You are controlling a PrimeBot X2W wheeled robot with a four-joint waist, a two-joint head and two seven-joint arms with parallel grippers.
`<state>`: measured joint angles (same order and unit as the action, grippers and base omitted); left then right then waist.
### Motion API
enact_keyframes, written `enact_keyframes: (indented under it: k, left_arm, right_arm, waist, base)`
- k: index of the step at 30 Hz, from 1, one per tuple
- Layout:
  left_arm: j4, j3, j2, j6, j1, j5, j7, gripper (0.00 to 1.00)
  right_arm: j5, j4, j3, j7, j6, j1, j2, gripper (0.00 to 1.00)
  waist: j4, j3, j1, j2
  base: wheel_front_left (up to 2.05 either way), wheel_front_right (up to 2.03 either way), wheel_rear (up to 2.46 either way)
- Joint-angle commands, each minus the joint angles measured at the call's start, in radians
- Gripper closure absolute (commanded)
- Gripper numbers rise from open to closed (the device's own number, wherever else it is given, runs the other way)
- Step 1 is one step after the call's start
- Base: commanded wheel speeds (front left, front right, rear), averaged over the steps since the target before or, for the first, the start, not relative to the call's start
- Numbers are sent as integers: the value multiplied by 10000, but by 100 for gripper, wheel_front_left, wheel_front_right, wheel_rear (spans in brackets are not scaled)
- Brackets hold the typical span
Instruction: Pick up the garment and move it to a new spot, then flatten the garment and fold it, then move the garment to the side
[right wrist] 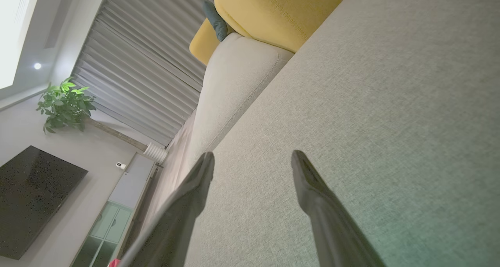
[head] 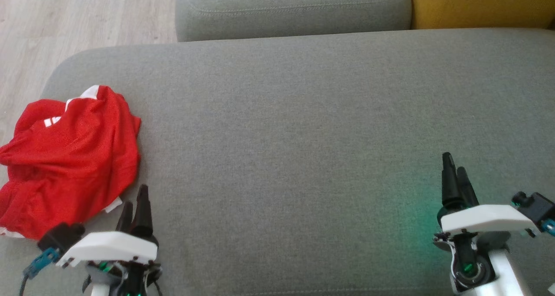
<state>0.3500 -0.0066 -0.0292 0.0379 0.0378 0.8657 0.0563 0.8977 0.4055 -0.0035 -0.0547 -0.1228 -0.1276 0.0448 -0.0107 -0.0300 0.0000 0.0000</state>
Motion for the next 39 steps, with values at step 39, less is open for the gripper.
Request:
enact_keyframes:
  k: [39]
  left_arm:
    - [-1040, -1030, -658, -1590, 1074, -5189, 1244, 0]
  right_arm:
    - [-5600, -960, 165, -1253, -61, -1157, 38, 0]
  waist:
    - [-106, -245, 0, 0]
  base:
    - [0, 0, 0]
